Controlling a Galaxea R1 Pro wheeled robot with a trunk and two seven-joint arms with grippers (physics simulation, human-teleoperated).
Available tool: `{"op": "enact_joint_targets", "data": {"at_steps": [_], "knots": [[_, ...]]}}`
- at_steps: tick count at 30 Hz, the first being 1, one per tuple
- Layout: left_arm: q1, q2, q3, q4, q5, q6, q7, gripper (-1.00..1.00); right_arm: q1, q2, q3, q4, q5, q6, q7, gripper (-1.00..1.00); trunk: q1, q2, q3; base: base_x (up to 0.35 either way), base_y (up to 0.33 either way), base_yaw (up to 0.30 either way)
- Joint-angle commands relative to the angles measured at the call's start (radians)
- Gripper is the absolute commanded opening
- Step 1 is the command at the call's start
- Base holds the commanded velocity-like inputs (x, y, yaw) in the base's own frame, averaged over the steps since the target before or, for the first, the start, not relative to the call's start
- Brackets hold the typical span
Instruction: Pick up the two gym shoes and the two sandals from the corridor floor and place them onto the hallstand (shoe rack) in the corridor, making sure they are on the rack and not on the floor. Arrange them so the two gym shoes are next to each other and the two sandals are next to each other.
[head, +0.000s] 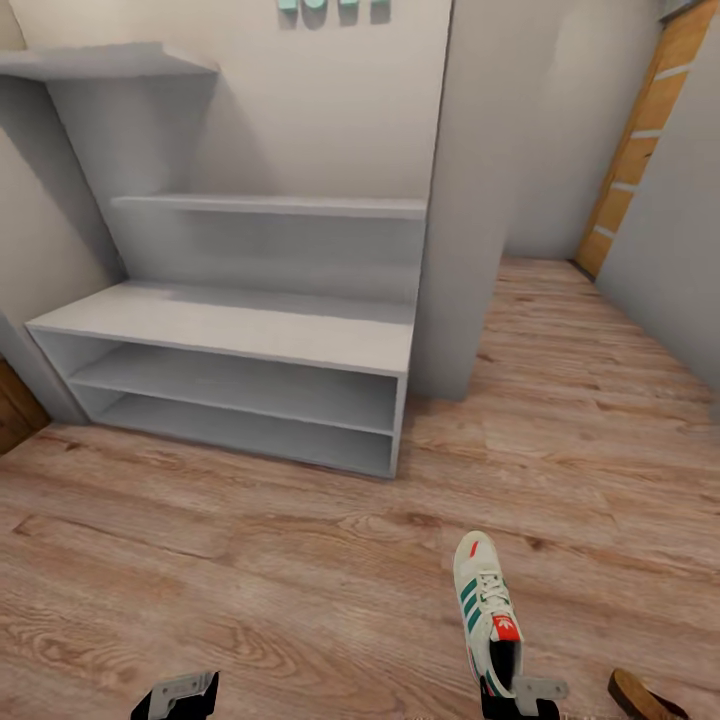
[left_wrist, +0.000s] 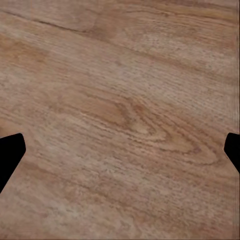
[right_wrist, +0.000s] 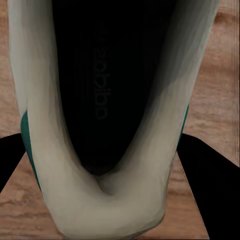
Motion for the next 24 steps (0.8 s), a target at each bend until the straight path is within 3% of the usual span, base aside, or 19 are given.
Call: {"op": "enact_joint_targets", "data": {"at_steps": [1,24], "knots": [[-0.001,-0.001,0.008,0.0,-0.01,-0.004,-0.006,1.0,-0.001,0.0,0.0,0.001,0.005,-0.002,-0.004,-1.0,0.0,0.0,-0.001,0.0,0.0,-0.265],[-0.001,-0.002,0.008,0.0,-0.01,-0.003,-0.006,1.0,-0.001,0.0,0.0,0.001,0.005,-0.002,-0.004,-1.0,0.0,0.0,-0.001,0.0,0.0,-0.265]]}}
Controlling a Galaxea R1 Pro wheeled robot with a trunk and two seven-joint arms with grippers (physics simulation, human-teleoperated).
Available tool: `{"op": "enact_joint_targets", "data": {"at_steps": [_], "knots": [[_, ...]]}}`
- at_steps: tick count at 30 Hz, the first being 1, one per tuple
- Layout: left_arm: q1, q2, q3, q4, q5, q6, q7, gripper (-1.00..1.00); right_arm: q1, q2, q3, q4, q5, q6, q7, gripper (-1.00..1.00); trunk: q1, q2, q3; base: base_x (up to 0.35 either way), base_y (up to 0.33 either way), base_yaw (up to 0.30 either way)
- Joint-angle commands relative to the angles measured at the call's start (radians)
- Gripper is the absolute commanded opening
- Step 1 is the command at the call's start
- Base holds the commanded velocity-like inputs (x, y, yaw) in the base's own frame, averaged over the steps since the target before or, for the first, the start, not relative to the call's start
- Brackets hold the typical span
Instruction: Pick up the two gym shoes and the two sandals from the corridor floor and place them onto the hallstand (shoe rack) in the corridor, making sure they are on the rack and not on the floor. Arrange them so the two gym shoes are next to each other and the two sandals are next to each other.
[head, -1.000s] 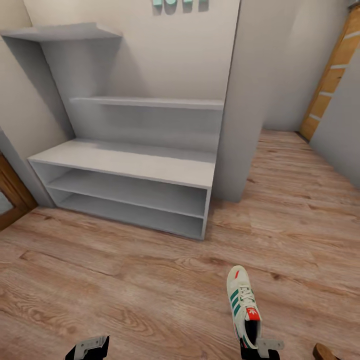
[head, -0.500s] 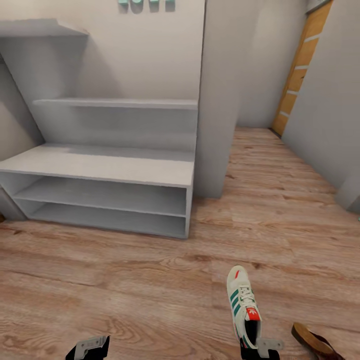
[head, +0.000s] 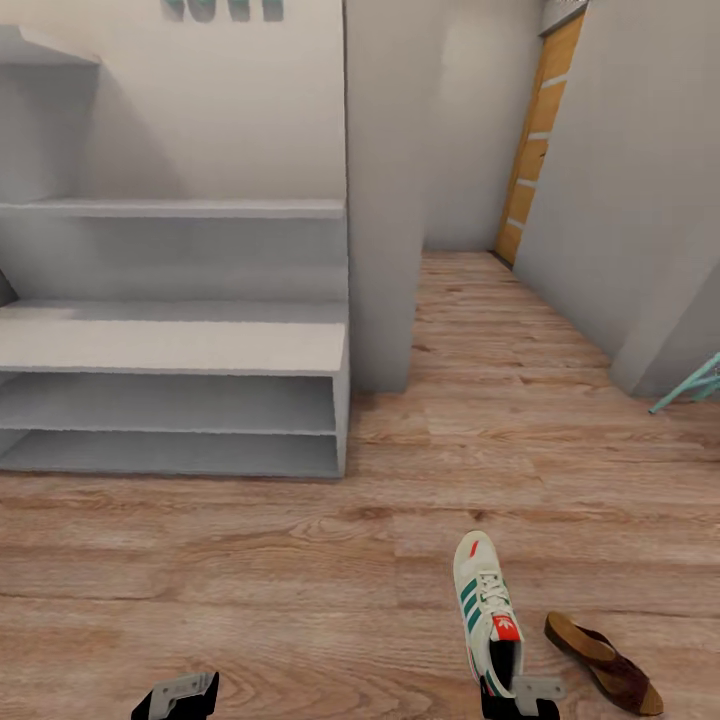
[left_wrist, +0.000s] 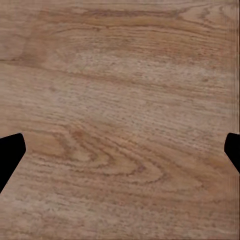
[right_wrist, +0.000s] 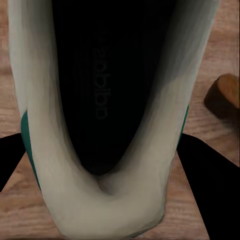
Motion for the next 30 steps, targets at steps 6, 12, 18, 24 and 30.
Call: {"op": "enact_joint_targets", "data": {"at_steps": [6,12,18,24,30], "knots": [[-0.001,-0.001,0.009,0.0,-0.01,-0.004,-0.006,1.0,-0.001,0.0,0.0,0.001,0.005,-0.002,-0.004,-1.0,0.0,0.0,-0.001,0.0,0.0,-0.265],[-0.001,-0.001,0.009,0.0,-0.01,-0.004,-0.006,1.0,-0.001,0.0,0.0,0.001,0.005,-0.002,-0.004,-1.0,0.0,0.0,-0.001,0.0,0.0,-0.265],[-0.001,-0.001,0.008,0.0,-0.01,-0.004,-0.006,1.0,-0.001,0.0,0.0,0.001,0.005,-0.002,-0.004,-1.0,0.0,0.0,-0.001,0.0,0.0,-0.265],[-0.001,-0.001,0.008,0.0,-0.01,-0.004,-0.006,1.0,-0.001,0.0,0.0,0.001,0.005,-0.002,-0.004,-1.0,0.0,0.0,-0.001,0.0,0.0,-0.265],[-0.001,-0.001,0.008,0.0,-0.01,-0.004,-0.006,1.0,-0.001,0.0,0.0,0.001,0.005,-0.002,-0.004,-1.0,0.0,0.0,-0.001,0.0,0.0,-0.265]]}}
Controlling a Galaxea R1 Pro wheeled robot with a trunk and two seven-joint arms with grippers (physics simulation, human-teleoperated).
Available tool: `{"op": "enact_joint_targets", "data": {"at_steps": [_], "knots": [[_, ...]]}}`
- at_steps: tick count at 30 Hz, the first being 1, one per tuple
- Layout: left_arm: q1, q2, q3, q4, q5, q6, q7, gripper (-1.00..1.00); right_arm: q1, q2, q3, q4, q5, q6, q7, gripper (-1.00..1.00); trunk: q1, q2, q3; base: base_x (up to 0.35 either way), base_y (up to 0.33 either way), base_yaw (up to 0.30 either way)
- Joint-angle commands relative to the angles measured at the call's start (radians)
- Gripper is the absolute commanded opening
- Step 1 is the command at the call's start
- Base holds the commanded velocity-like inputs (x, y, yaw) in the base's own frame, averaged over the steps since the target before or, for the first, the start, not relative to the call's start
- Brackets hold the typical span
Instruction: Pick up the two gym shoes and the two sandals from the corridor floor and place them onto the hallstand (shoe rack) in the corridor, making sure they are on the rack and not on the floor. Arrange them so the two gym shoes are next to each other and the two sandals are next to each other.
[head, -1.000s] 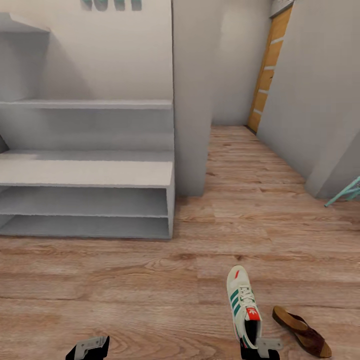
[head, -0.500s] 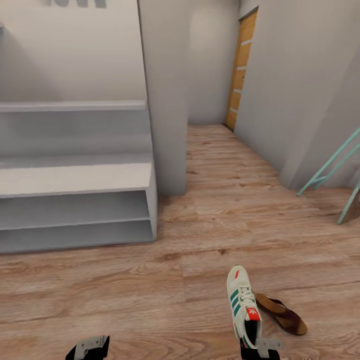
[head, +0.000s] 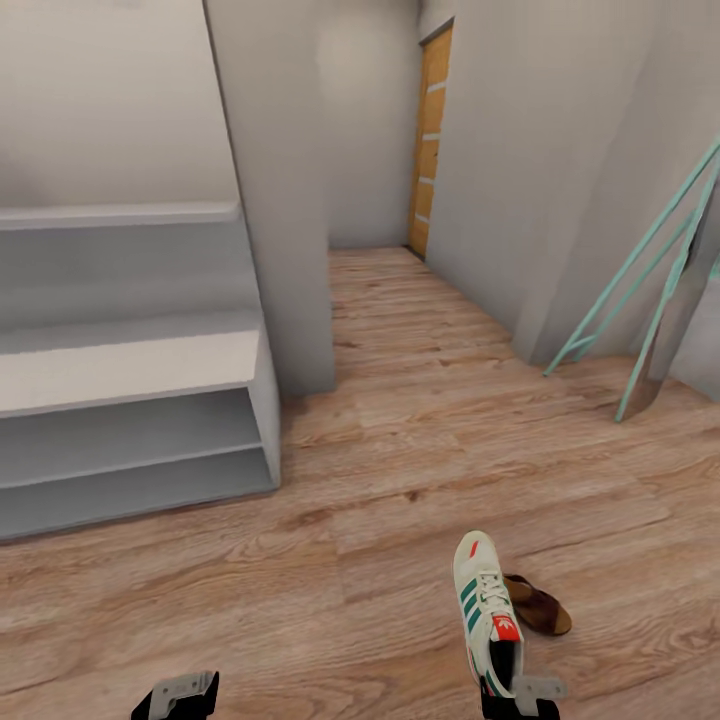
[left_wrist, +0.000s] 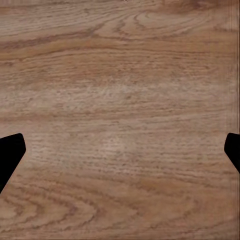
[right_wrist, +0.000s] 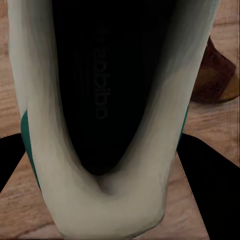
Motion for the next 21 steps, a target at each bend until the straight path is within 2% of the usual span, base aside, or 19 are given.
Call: {"op": "enact_joint_targets", "data": {"at_steps": [1,21], "knots": [[-0.001,-0.001,0.008,0.0,-0.01,-0.004,-0.006,1.0,-0.001,0.0,0.0,0.001,0.005,-0.002,-0.004,-1.0,0.0,0.0,-0.001,0.0,0.0,-0.265],[-0.001,-0.001,0.009,0.0,-0.01,-0.004,-0.006,1.0,-0.001,0.0,0.0,0.001,0.005,-0.002,-0.004,-1.0,0.0,0.0,-0.001,0.0,0.0,-0.265]]}}
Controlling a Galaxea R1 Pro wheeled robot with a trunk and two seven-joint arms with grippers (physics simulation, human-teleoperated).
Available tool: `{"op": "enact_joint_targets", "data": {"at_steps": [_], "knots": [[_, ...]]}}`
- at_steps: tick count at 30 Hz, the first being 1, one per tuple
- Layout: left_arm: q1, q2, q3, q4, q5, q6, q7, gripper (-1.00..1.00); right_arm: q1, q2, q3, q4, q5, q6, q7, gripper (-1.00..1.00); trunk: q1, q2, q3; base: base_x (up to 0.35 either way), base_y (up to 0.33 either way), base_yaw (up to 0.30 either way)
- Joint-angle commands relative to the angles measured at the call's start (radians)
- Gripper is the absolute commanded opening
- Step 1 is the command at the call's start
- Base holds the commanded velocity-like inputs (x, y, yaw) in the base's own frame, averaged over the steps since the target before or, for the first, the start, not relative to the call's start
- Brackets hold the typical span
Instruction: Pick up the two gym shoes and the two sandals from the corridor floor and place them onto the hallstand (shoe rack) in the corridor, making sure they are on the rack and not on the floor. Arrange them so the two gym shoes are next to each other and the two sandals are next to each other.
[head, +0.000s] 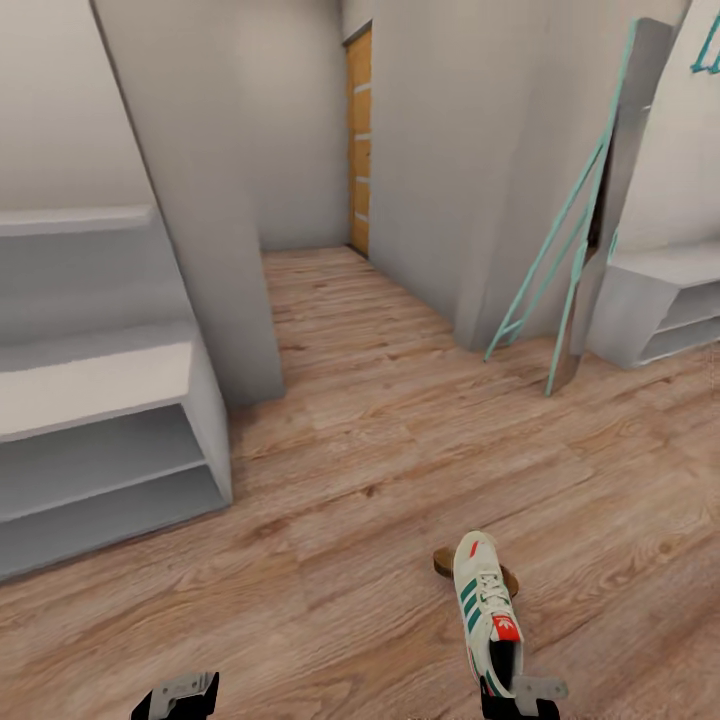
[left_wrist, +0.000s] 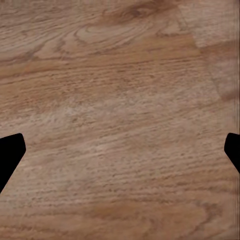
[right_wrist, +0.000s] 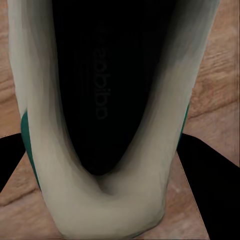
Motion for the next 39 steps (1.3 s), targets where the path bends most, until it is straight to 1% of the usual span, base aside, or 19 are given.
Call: {"op": "enact_joint_targets", "data": {"at_steps": [1,9,12,39], "knots": [[-0.001,-0.001,0.008,0.0,-0.01,-0.004,-0.006,1.0,-0.001,0.0,0.0,0.001,0.005,-0.002,-0.004,-1.0,0.0,0.0,-0.001,0.0,0.0,-0.265],[-0.001,-0.001,0.009,0.0,-0.01,-0.003,-0.006,1.0,-0.001,0.0,0.0,0.001,0.005,-0.002,-0.004,-1.0,0.0,0.0,-0.001,0.001,0.001,-0.265],[-0.001,-0.001,0.009,0.0,-0.01,-0.003,-0.006,1.0,-0.001,0.0,0.0,0.001,0.005,-0.002,-0.004,-1.0,0.0,0.0,-0.001,0.083,0.151,-0.265],[-0.001,-0.001,0.008,0.0,-0.01,-0.004,-0.006,1.0,-0.001,0.0,0.0,0.001,0.005,-0.002,-0.004,-1.0,0.0,0.0,-0.001,0.105,0.287,-0.265]]}}
